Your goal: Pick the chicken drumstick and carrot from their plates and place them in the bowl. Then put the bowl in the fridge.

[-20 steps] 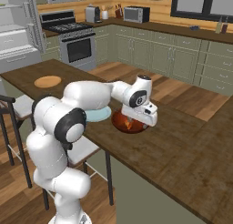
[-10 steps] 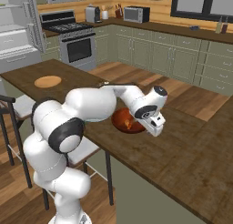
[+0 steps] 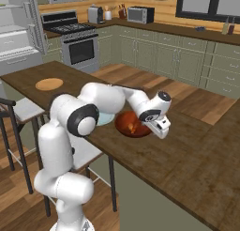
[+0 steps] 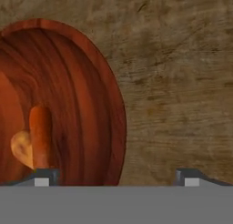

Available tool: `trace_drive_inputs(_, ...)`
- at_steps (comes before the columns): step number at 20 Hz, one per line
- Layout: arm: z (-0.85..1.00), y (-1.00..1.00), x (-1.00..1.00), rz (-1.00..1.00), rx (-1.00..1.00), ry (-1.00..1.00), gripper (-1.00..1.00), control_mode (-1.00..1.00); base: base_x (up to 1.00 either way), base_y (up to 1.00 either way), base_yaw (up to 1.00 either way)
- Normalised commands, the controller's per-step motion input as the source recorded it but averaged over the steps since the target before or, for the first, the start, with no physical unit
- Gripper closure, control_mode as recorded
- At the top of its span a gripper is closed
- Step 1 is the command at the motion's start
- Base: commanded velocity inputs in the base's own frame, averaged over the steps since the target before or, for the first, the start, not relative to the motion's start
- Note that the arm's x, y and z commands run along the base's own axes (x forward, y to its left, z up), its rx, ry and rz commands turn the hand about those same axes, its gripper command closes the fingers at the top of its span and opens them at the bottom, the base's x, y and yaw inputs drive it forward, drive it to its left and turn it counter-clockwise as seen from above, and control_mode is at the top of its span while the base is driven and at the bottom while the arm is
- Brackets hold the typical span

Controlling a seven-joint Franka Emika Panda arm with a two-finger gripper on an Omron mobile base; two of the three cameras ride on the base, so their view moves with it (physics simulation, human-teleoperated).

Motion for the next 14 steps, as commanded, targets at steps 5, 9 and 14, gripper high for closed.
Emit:
trace_drive_inputs(5,-0.35,-0.05,0.35,0.00,0.00,0.02,-1.00,-1.00,0.00,0.00,0.00)
trace_drive_inputs(9,-0.34,0.04,0.19,0.00,0.00,0.00,-1.00,-1.00,0.00,0.00,0.00)
trace_drive_inputs(14,-0.21,0.30,0.18,0.00,0.00,0.01,1.00,-1.00,0.00,0.00,0.00)
